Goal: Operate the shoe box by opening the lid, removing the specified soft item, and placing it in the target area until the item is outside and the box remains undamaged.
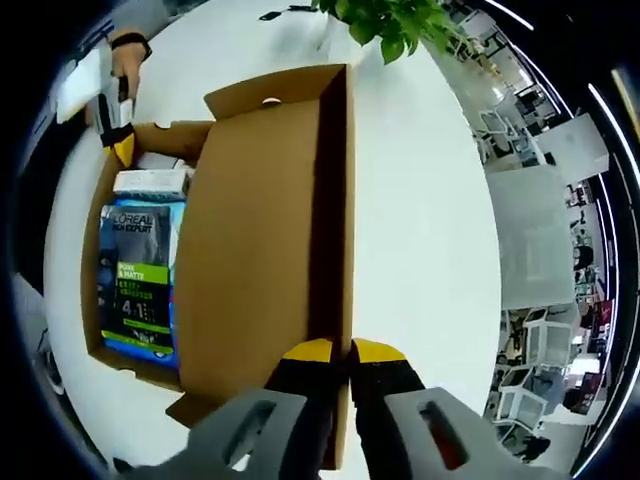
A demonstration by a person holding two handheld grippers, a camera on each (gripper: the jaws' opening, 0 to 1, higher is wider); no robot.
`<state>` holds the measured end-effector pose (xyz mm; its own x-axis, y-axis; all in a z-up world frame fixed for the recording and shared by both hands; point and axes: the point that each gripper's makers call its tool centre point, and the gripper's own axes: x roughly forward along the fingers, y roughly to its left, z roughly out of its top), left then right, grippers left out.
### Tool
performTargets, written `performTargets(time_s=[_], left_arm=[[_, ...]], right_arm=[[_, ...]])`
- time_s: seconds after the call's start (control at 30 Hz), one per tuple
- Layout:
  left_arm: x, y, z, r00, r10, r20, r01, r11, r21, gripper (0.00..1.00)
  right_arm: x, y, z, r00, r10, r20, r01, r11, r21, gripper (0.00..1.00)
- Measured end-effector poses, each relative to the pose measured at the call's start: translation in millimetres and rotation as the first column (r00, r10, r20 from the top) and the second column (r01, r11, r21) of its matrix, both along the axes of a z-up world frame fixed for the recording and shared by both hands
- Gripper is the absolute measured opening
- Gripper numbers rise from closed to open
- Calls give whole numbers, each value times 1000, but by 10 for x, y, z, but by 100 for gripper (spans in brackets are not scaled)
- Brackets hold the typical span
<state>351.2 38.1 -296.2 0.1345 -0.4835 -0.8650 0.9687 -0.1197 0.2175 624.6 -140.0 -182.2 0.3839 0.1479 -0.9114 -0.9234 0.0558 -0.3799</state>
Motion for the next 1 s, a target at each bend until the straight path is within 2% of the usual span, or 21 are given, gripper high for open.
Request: performTargets(time_s=[0.5, 0.63, 0.83, 1.0], left_arm=[[27, -22, -37, 1000, 3, -4, -3, 1000, 0, 5], [30, -28, -44, 1000, 5, -6, -5, 1000, 0, 5], [27, -39, -49, 1000, 3, -9, -3, 1000, -4, 5], [20, -49, -45, 1000, 7, -19, -7, 1000, -11, 5]], right_arm=[[139, -59, -287, 998, -12, -68, 15, 999, 39, 4], [150, -52, -345, 994, -14, -108, 18, 999, 44, 4], [152, -37, -441, 980, -15, -199, 28, 998, 61, 4], [164, -21, -589, 968, -9, -252, 24, 998, 58, 5]])
